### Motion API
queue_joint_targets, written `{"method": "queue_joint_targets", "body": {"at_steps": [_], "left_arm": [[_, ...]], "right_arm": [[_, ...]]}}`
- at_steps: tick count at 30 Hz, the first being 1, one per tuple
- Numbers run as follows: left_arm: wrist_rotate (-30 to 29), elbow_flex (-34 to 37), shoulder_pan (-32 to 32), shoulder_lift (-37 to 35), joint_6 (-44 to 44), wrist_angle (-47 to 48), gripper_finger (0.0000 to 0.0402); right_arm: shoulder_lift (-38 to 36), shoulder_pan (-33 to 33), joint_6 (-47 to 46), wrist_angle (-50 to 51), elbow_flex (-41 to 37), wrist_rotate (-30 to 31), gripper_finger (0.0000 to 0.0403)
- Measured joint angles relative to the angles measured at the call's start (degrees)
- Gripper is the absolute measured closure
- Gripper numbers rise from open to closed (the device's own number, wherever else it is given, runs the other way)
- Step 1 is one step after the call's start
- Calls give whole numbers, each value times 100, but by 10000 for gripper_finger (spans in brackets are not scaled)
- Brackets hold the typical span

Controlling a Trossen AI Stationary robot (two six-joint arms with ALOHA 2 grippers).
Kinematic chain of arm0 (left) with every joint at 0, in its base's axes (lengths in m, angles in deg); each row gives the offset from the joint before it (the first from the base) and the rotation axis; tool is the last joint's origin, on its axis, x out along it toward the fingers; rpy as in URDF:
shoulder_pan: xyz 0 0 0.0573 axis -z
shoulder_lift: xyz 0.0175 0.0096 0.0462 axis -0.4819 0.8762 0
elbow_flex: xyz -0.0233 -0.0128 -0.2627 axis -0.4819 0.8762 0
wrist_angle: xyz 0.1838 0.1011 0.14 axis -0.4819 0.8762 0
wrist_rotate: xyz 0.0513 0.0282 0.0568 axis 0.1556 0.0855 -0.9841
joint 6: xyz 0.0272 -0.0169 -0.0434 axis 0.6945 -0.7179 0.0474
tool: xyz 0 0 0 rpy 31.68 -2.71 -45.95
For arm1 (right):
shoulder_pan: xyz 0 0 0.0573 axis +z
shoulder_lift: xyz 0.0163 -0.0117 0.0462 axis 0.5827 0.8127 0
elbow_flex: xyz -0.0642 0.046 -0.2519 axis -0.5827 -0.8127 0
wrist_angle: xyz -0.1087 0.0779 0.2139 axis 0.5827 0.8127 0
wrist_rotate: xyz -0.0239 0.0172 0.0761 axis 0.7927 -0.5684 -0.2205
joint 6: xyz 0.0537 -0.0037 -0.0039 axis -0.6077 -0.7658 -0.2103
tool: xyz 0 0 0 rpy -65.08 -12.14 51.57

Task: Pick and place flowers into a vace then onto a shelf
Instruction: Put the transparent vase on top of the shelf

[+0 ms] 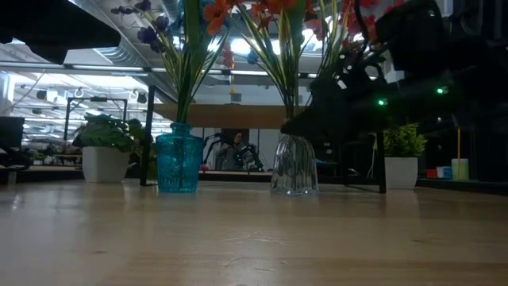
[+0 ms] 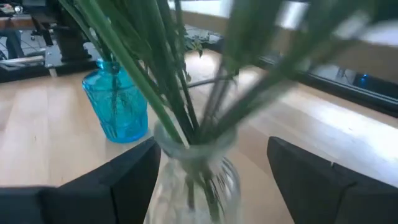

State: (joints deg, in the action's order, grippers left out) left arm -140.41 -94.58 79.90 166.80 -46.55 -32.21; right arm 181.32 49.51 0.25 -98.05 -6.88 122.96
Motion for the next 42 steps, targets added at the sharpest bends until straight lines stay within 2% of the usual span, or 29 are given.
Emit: {"method": "queue_joint_targets", "body": {"at_steps": [7,14,20,25,35,42], "left_arm": [[0,0,0,0,-2,0,400],[63,0,0,2,1,2,396],[66,0,0,2,0,4,400],[63,0,0,2,1,22,396],[61,0,0,2,1,46,396],[61,0,2,2,1,46,400]], "right_arm": [[198,0,526,-6,417,0,107],[219,0,576,1,392,15,107],[219,37,619,5,355,364,109],[219,44,634,5,355,360,143],[219,46,732,5,355,349,252],[-13,193,886,-19,346,340,257]]}}
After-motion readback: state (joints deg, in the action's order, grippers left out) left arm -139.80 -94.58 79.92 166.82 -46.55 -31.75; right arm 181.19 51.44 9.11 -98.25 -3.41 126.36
